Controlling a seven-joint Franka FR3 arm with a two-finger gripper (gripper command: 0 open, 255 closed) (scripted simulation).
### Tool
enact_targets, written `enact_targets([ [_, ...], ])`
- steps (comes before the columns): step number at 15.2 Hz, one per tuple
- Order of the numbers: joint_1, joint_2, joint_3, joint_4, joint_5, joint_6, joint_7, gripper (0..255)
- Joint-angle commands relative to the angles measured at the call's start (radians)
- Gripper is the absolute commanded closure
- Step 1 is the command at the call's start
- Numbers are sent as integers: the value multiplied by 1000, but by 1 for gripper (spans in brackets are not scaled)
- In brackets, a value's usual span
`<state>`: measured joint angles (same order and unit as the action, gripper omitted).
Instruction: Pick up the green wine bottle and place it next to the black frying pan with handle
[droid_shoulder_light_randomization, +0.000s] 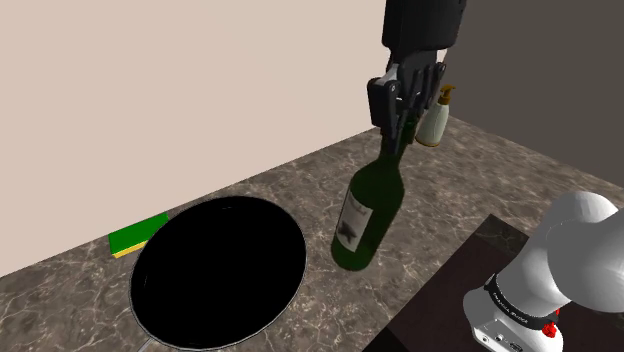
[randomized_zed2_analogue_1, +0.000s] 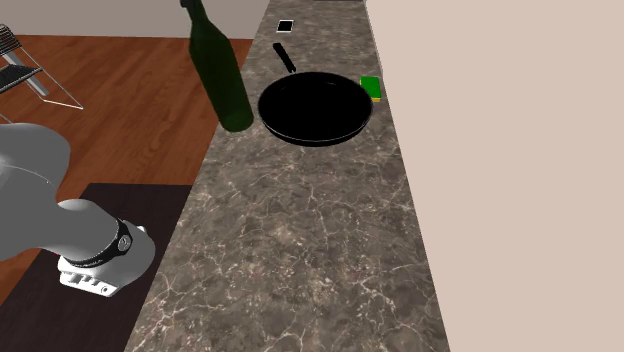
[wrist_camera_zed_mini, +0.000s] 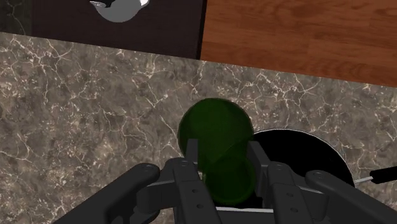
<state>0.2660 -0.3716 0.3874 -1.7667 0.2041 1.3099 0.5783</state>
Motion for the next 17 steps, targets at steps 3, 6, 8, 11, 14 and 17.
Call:
enact_targets([
  [3,29,-8,67,4,37,6,100,255],
  [6,53,4,134,27,63,12,194,255],
  [8,55,-9,133,-12,68,39,187,255],
  [11,58,-26,134,-67,74,77,177,255],
  [14,61,-40,135,-119,79,116,169,255],
  [17,64,-53,138,-170,85,154,161,255],
])
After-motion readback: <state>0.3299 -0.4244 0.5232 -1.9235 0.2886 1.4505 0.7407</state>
